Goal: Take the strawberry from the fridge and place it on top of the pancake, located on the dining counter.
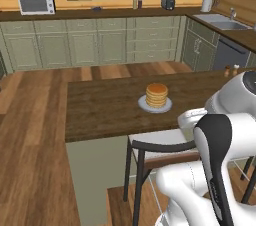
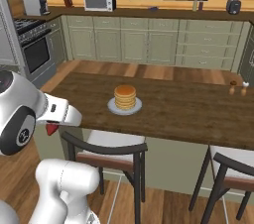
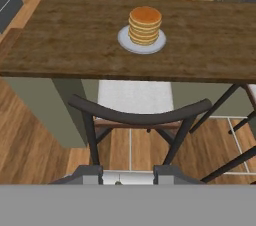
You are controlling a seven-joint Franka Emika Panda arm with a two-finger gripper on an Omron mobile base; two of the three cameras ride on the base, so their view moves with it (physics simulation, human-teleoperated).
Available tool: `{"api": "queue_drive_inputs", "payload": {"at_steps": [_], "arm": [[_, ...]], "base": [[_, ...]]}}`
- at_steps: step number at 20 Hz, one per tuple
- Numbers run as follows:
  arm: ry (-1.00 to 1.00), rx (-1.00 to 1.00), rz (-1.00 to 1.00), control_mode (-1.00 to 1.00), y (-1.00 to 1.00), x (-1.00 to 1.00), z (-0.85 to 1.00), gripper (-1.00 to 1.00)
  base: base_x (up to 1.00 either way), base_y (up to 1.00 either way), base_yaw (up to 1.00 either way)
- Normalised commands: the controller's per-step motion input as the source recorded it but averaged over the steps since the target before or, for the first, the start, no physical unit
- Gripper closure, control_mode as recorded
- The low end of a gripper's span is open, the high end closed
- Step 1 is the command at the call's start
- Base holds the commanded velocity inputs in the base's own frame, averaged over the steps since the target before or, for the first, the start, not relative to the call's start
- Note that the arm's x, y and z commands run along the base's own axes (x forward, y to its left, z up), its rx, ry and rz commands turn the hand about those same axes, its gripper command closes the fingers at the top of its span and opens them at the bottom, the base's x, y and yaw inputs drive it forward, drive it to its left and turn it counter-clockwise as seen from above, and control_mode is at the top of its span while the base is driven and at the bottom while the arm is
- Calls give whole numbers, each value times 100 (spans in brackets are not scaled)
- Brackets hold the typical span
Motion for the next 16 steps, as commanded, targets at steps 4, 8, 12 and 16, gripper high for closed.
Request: {"api": "queue_drive_inputs", "payload": {"at_steps": [4, 8, 12, 16], "arm": [[0, 0, 0, 100, 0, 0, 0, 100], [0, 0, 0, 100, 0, 0, 0, 100], [0, -4, 0, -100, 0, 71, 4, 100], [6, -6, 0, -100, 0, 100, 15, 100]], "base": [[38, 0, 0], [40, 0, 0], [17, 0, 0], [0, 0, 0]]}}
